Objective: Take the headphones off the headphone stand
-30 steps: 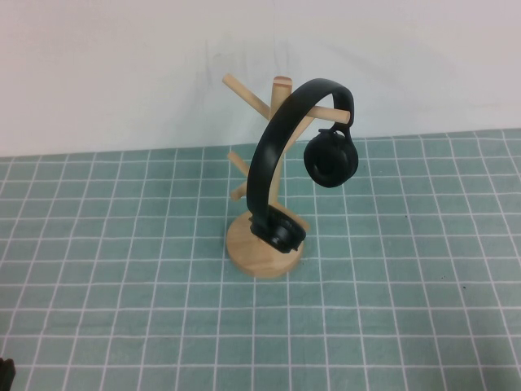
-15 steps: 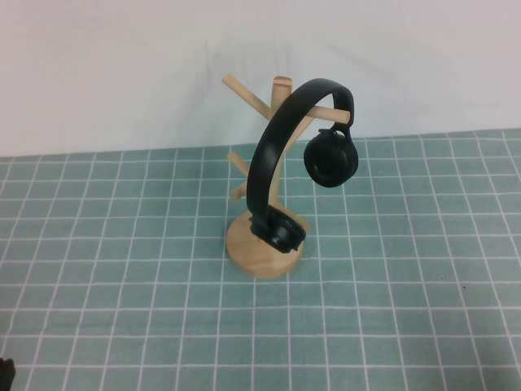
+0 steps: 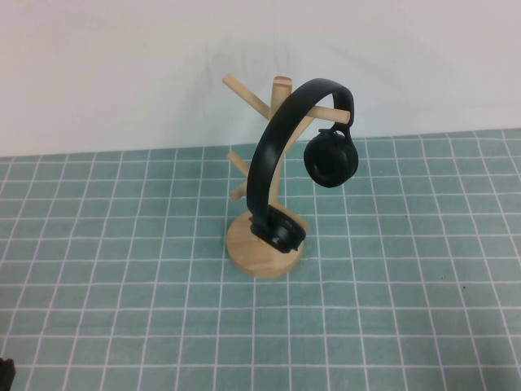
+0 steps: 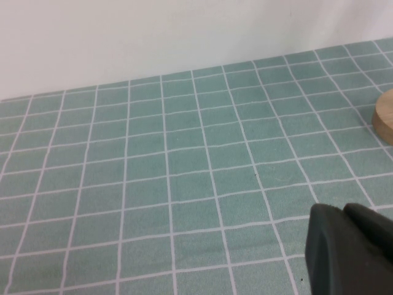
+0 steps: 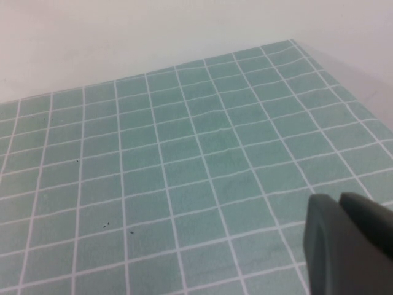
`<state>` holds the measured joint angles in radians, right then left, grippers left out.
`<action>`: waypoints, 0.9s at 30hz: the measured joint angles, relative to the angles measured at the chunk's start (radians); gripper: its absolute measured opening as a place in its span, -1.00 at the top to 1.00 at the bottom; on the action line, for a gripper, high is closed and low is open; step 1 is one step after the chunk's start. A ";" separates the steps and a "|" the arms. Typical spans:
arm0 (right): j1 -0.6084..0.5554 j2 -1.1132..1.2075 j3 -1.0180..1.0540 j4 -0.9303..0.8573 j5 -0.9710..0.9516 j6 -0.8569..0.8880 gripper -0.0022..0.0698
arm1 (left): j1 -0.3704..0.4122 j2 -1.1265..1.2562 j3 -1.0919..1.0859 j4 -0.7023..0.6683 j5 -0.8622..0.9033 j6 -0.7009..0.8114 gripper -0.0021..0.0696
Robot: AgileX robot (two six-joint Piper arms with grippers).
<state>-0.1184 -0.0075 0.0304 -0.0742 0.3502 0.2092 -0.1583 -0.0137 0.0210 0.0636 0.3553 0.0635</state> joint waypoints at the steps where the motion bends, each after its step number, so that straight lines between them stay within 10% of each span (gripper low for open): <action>1: 0.000 0.000 0.000 0.000 0.000 0.000 0.96 | 0.000 0.000 0.000 0.000 0.000 0.000 0.96; 27: 0.000 0.000 0.000 0.000 0.000 0.000 0.96 | 0.000 0.000 0.000 0.000 0.000 0.000 0.96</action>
<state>-0.1184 -0.0075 0.0304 -0.0742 0.3502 0.2092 -0.1583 -0.0137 0.0210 0.0636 0.3553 0.0635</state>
